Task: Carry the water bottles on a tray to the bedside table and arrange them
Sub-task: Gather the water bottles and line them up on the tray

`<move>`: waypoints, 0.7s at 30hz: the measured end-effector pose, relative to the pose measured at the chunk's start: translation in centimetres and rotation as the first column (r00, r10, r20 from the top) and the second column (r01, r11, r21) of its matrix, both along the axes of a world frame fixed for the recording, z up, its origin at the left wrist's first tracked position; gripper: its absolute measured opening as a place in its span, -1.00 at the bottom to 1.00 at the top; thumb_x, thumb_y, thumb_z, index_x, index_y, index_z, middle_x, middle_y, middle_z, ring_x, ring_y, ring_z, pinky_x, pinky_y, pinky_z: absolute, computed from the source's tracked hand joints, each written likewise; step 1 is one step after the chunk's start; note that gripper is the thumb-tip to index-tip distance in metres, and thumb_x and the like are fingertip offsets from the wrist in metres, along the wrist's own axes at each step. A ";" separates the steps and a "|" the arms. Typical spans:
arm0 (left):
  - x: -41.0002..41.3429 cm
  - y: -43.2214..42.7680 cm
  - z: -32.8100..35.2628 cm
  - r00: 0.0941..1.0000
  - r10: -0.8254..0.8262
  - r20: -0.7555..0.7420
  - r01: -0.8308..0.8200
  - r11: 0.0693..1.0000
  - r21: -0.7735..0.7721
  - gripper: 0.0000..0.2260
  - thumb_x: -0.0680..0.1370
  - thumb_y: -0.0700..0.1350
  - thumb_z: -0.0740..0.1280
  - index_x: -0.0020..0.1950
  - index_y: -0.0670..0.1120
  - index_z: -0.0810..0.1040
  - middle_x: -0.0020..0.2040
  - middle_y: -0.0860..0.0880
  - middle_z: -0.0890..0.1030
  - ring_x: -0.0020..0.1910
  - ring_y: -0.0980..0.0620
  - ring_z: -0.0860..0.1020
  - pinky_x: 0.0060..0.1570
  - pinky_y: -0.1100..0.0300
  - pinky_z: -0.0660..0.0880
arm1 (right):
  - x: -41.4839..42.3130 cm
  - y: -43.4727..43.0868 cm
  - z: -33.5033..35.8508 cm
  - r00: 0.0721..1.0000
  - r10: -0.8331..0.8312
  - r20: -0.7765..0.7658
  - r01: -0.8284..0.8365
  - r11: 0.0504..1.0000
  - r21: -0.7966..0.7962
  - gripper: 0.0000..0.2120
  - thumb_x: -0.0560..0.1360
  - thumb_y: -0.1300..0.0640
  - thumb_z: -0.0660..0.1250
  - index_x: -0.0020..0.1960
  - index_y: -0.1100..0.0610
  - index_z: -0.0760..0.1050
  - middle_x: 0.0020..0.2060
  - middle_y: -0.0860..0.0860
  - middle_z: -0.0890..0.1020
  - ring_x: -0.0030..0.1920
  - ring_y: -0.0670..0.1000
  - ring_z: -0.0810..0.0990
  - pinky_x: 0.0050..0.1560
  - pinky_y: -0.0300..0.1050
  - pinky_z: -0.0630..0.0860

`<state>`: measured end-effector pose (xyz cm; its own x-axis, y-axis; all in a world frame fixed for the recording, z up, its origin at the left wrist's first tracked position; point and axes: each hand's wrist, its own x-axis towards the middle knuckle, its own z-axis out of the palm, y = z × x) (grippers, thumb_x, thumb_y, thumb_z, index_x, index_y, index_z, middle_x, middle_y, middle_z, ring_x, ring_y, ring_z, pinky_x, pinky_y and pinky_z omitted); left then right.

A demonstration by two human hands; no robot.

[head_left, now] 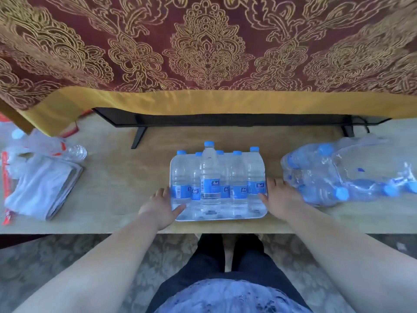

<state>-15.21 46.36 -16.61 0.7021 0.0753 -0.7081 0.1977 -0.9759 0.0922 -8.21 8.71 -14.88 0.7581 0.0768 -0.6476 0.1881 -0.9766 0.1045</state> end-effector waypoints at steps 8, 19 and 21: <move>1.6 -4.6 -0.2 0.785 0.618 -0.035 -0.613 0.769 -0.182 -0.42 0.27 0.16 0.39 0.19 -0.03 0.32 0.13 -0.02 0.39 -0.02 -0.04 0.51 -0.11 0.05 0.52 | -0.7 1.7 -2.6 0.893 -0.412 -0.182 0.448 0.855 0.261 -0.23 0.47 -0.38 0.25 0.41 0.18 0.26 0.21 0.13 0.49 0.18 0.17 0.54 0.07 -0.01 0.49; 2.3 -6.0 -1.4 0.425 0.899 -0.106 -0.864 0.368 -0.344 -0.47 0.34 -0.03 0.49 0.10 -0.06 0.21 0.12 -0.10 0.45 -0.05 -0.07 0.55 -0.10 0.00 0.53 | 0.0 3.5 -3.9 0.431 -0.816 -0.385 0.856 0.234 0.462 -0.60 0.39 -0.02 0.48 0.17 0.06 0.48 -0.06 -0.01 0.66 -0.24 -0.11 0.56 -0.39 -0.22 0.36; 2.0 -6.0 -1.4 0.401 0.908 -0.122 -0.873 0.339 -0.352 -0.47 0.33 0.00 0.50 0.06 -0.04 0.21 0.11 -0.09 0.47 -0.08 -0.05 0.55 -0.17 0.02 0.51 | 0.0 3.7 -3.8 0.320 -0.856 -0.407 0.881 0.111 0.460 -0.57 0.39 -0.02 0.46 0.16 0.08 0.41 -0.10 -0.02 0.62 -0.23 -0.11 0.55 -0.42 -0.20 0.34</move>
